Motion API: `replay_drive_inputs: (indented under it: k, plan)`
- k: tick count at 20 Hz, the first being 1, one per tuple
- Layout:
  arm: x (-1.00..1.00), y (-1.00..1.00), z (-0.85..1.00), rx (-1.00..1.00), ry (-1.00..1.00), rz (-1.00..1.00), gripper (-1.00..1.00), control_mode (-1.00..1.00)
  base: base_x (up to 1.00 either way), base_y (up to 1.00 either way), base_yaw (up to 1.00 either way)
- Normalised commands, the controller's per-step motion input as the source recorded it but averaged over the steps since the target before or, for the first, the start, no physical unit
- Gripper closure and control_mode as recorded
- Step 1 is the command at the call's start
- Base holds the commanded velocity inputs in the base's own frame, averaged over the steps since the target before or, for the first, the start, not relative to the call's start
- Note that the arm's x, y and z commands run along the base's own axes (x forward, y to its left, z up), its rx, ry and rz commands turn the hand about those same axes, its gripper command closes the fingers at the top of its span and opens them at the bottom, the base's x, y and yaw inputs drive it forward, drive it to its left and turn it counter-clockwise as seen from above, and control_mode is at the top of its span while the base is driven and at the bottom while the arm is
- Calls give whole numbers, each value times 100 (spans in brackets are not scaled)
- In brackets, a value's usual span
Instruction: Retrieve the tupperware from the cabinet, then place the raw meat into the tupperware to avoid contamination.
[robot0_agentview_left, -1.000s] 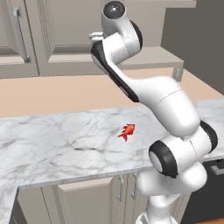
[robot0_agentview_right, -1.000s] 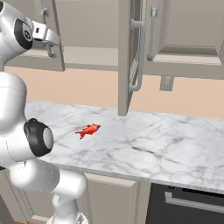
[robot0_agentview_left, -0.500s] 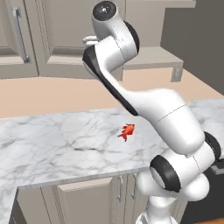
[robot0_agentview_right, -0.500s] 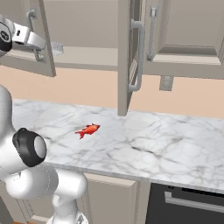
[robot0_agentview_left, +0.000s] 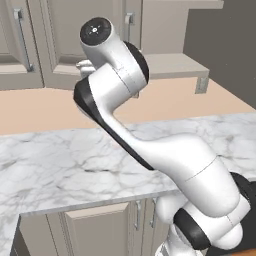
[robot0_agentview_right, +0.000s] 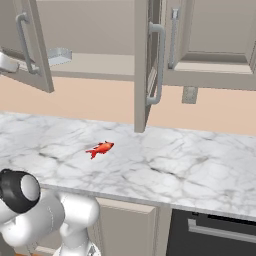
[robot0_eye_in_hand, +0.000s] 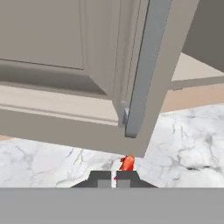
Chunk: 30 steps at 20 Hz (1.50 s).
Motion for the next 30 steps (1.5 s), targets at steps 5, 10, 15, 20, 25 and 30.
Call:
replay_drive_inputs:
  k: [5,10,15,20,25,30]
  plan:
    - [-77,66,-32,-2,1,0,100,-100,0,0,0]
    - [-25,-5,0,2,1,-2,-100,-100,0,0,0]
    - [-3,-56,0,11,4,0,-100,-100,0,0,0]
    - [1,-85,0,38,10,0,-100,-100,0,0,0]
    - [10,-72,0,50,3,0,-100,-100,0,0,0]
    - [19,-73,0,47,5,0,-100,-100,0,0,0]
